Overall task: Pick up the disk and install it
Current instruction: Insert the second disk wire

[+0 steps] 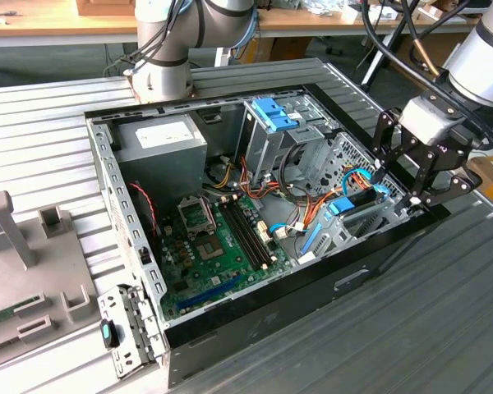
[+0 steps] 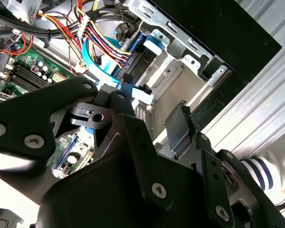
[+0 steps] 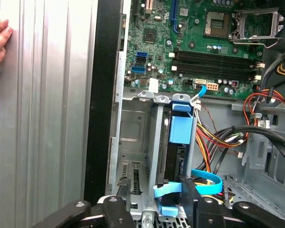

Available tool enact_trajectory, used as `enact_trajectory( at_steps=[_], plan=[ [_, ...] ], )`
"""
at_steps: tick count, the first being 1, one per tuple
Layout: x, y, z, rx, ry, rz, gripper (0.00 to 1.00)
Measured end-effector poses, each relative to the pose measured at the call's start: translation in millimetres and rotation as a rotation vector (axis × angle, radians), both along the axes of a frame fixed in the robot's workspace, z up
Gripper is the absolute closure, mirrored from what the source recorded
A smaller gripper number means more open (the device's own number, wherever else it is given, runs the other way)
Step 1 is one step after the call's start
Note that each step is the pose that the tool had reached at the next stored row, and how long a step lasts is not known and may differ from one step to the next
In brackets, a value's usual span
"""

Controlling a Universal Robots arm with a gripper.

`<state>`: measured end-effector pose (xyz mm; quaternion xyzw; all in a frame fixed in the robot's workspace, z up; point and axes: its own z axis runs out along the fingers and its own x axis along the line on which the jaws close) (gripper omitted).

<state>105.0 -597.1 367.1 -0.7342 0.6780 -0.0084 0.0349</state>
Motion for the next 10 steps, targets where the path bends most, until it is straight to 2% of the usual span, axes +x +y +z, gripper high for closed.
enact_trajectory(
  at_steps=[1,3,7,10],
  plan=[
    [0.0,0.1,0.0,0.0001,0.0,0.0,0.45],
    [-0.1,7.0,0.0,-0.0002,0.0,0.0,0.45],
    [-5.5,9.7,-1.3,-0.0003,0.0,0.014,0.45],
    [-7.5,20.5,-2.0,-0.0005,0.0,0.026,0.45]
  ],
)
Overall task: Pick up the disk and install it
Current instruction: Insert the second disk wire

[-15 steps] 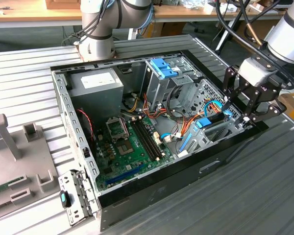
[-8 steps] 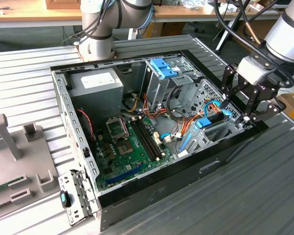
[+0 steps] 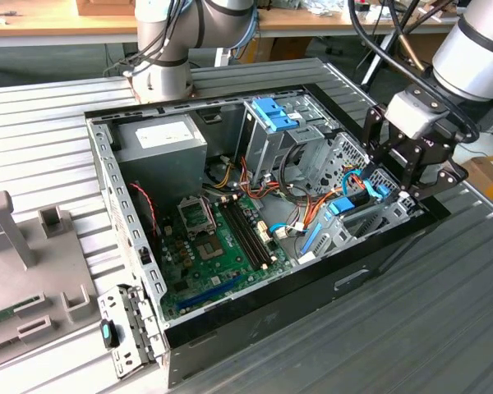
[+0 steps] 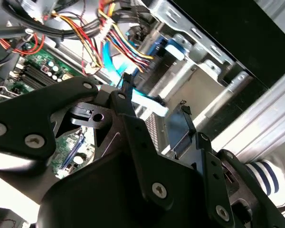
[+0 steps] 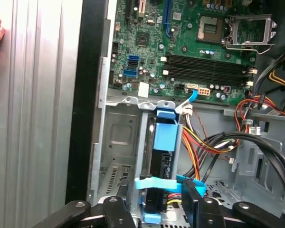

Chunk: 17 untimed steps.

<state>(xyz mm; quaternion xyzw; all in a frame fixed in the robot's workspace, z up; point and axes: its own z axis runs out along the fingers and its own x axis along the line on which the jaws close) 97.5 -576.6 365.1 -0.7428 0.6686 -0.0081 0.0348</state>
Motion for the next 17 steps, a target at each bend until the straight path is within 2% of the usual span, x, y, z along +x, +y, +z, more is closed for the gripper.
enact_trajectory(
  at_steps=[1,2,4,10,16,17],
  plan=[
    [0.0,6.2,-0.3,-0.0007,0.0,0.006,0.45],
    [0.0,10.0,-0.4,-0.0009,0.0,0.015,0.45],
    [-0.1,13.8,-0.6,-0.0012,-0.0001,0.027,0.45],
    [0.1,14.0,-0.4,-0.0018,0.0,0.028,0.45],
    [0.5,11.3,3.0,-0.0016,0.0,0.029,0.45],
    [0.7,9.9,3.1,-0.0014,0.0,0.029,0.45]
  ],
)
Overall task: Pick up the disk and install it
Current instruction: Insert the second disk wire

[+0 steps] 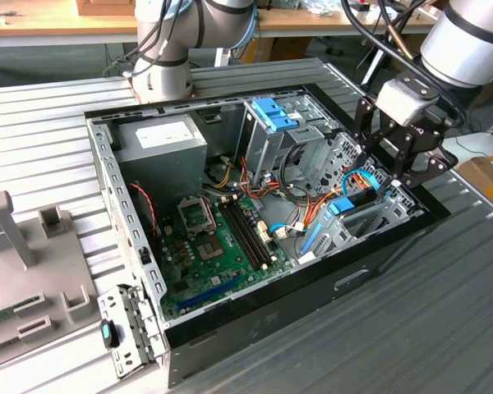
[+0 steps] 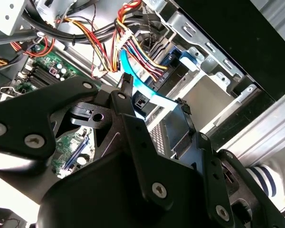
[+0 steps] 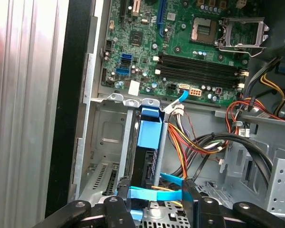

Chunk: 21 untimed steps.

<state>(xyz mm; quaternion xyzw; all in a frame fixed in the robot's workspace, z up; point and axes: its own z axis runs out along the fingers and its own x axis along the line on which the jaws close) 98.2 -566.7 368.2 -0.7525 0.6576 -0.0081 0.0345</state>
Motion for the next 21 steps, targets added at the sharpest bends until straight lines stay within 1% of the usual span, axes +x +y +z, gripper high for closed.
enact_trajectory(
  at_steps=[2,4,5,6,7,9,12,13,14,15,17,19,20,21],
  plan=[
    [0.8,-6.6,0.0,0.0014,0.0001,0.0,0.45],
    [1.3,-9.9,0.0,0.0012,0.0002,0.0,0.45],
    [1.8,-13.0,0.1,0.0012,0.0003,0.0,0.45],
    [2.1,-15.3,-1.5,0.0017,0.0003,0.0,0.45],
    [2.2,-15.3,-4.2,0.0012,0.0003,0.0,0.45],
    [2.2,-15.3,-6.8,0.0013,0.0004,0.0,0.45],
    [2.2,-15.3,-8.1,0.0015,0.0004,0.0,0.45],
    [2.2,-15.4,-10.3,0.0018,0.0004,0.0,0.45],
    [2.2,-15.3,-13.4,0.0047,0.0004,0.0,0.45],
    [2.2,-15.3,-16.2,0.0121,0.0003,0.0,0.45],
    [2.2,-15.5,-21.3,0.0137,0.0005,0.0,0.45],
    [2.2,-15.0,-23.1,0.0144,0.0005,0.002,0.45],
    [2.2,-14.9,-22.8,0.0139,0.0005,0.003,0.45],
    [2.2,-14.4,-24.2,0.0157,0.0005,0.004,0.45]
  ],
)
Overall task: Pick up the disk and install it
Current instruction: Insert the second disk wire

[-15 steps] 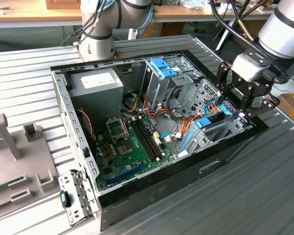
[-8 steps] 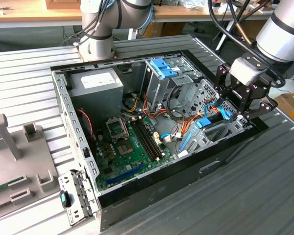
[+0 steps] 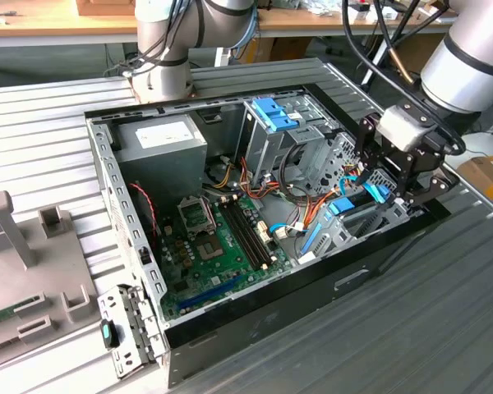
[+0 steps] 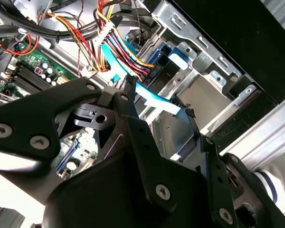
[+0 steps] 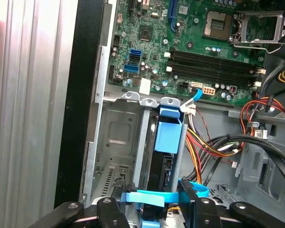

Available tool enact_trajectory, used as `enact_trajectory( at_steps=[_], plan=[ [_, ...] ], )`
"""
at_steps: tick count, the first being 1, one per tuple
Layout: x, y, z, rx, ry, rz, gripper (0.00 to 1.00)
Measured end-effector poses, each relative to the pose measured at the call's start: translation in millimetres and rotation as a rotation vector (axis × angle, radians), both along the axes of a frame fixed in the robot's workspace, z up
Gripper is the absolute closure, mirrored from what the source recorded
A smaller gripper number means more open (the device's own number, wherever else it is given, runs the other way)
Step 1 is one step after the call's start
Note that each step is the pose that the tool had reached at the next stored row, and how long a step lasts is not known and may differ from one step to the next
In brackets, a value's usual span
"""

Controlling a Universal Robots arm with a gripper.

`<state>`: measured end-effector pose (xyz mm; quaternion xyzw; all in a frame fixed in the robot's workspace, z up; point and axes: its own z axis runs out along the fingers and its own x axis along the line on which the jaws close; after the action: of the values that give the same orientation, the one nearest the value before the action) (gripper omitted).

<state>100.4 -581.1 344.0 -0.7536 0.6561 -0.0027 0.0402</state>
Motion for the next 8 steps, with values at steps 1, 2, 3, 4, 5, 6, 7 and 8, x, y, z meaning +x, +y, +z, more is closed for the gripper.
enact_trajectory(
  at_steps=[1,2,3,4,5,6,7,8],
  plan=[
    [0.0,-0.2,-0.7,-0.0006,0.0001,0.001,0.45],
    [0.2,0.2,-4.4,0.0073,-0.0002,0.001,0.45],
    [0.2,0.0,-0.4,-0.0003,0.0001,0.001,0.45],
    [0.1,-0.1,5.0,0.0004,0.0,0.001,0.45],
    [0.2,0.3,10.2,0.0,0.0,0.001,0.45],
    [0.2,0.8,14.4,0.0005,0.0,0.001,0.45],
    [0.2,1.2,17.0,0.0004,0.0,0.001,0.45],
    [0.1,1.1,17.0,0.0008,0.0,0.001,0.45]
  ],
)
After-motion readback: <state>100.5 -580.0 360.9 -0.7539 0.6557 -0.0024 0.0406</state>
